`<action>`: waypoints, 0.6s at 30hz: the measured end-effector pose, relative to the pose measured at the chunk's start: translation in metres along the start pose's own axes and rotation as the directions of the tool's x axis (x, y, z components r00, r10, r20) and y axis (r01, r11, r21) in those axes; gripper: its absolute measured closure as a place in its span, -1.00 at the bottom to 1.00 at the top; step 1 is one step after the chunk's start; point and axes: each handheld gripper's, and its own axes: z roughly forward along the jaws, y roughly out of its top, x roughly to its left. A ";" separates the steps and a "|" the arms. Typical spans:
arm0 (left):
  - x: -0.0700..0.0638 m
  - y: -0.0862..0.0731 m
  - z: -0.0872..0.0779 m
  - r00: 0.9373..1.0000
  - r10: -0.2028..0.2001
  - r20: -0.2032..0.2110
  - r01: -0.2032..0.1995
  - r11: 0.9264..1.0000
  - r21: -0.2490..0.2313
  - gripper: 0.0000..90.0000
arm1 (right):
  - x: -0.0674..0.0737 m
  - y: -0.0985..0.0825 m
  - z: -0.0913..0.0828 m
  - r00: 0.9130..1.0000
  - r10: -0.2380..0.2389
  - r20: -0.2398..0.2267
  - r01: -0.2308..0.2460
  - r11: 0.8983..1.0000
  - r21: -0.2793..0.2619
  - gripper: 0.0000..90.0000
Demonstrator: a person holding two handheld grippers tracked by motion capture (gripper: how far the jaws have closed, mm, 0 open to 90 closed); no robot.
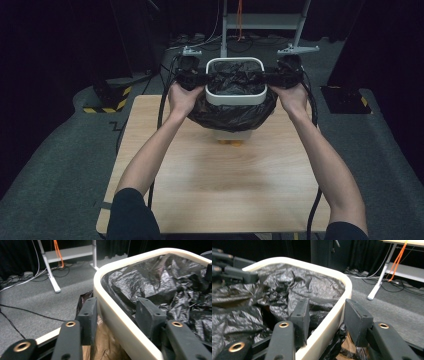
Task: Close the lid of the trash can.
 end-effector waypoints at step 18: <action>0.000 0.006 0.008 1.000 0.002 -0.012 -0.001 1.000 0.017 -0.06 | 0.025 0.036 0.027 0.991 -0.064 -0.121 0.077 0.991 0.108 0.06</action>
